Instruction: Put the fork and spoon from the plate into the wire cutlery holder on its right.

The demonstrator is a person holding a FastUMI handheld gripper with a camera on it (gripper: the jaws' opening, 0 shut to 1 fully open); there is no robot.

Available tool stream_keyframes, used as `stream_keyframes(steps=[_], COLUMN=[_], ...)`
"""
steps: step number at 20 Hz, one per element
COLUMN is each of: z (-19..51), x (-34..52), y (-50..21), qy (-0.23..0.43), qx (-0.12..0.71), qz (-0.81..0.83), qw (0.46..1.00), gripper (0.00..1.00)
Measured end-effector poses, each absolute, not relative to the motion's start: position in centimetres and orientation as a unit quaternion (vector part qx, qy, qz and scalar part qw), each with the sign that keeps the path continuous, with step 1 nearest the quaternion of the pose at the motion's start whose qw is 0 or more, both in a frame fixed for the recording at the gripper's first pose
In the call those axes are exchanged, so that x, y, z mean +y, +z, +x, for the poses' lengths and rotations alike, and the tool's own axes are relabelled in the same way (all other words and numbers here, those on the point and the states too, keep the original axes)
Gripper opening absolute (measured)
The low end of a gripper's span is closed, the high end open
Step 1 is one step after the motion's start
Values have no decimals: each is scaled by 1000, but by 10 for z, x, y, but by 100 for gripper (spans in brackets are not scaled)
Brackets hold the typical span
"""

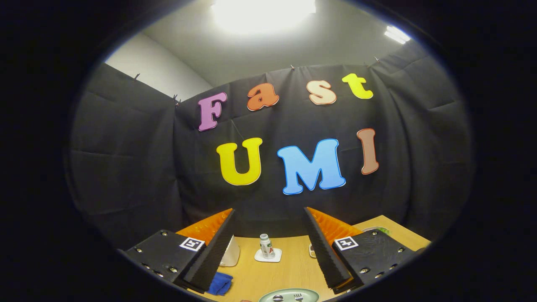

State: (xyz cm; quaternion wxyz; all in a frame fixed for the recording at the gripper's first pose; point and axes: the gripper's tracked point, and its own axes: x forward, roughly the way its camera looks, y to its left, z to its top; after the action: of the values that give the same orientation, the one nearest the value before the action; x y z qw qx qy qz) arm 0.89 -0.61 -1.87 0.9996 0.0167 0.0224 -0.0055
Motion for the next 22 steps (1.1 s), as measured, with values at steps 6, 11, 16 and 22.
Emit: stream_keyframes(steps=[6,11,16,22], z=[15,18,11,-4], x=[-12,-27,-41,-55], y=[-46,-99,-155,-233], qy=[-15,-41,-62,-88], qx=[60,130,200,298], qz=[20,32,63,86], qw=[998,990,976,946], gripper=[97,97,97,98])
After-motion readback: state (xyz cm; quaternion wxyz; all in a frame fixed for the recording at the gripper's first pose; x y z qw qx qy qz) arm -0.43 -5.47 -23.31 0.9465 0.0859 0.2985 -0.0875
